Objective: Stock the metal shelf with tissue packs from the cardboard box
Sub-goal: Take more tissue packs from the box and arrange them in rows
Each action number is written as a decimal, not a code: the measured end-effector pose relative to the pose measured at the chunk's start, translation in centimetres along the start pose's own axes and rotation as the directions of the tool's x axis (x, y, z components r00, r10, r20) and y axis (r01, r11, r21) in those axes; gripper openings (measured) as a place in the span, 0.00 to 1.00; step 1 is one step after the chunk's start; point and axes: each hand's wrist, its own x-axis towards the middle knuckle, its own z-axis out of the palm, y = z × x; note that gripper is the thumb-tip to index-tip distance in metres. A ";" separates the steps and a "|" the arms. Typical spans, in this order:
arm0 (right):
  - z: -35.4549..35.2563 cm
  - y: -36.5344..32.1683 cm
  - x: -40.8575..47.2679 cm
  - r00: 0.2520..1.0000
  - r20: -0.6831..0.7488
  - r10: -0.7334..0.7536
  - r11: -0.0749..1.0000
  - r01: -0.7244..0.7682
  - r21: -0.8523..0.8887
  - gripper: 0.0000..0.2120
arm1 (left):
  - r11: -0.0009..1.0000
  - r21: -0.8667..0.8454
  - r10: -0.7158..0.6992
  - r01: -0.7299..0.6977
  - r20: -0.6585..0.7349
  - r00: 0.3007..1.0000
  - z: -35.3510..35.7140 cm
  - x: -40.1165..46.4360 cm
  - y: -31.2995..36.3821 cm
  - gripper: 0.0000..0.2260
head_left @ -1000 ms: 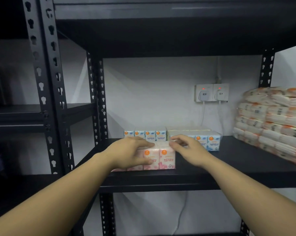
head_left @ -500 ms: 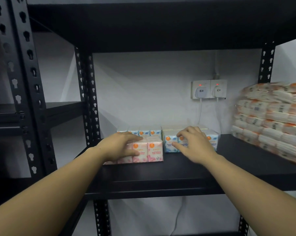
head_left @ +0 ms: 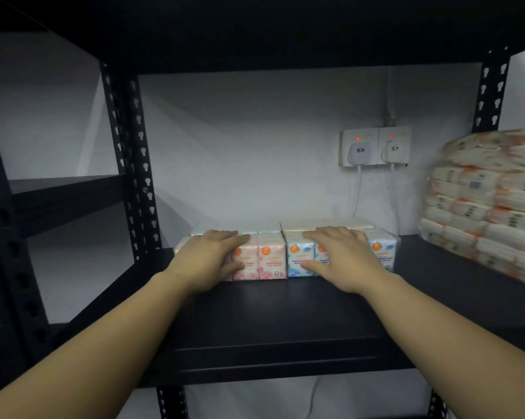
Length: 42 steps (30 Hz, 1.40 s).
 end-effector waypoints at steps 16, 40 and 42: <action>-0.3 -0.1 -0.4 1.000 0.026 -0.014 0.997 0.012 0.074 0.37 | 1.000 0.009 -0.014 0.014 -0.004 1.000 0.7 -0.7 1.0 0.30; 5.1 -13.3 -25.6 0.999 -0.015 -0.034 0.848 0.037 0.529 0.35 | 0.949 -0.263 -0.180 0.171 -0.010 0.984 3.6 -26.7 11.8 0.36; 7.5 -13.5 -27.6 0.992 0.123 0.004 0.835 -0.071 0.546 0.35 | 0.926 -0.281 -0.234 0.251 0.093 0.968 6.3 -29.2 11.6 0.36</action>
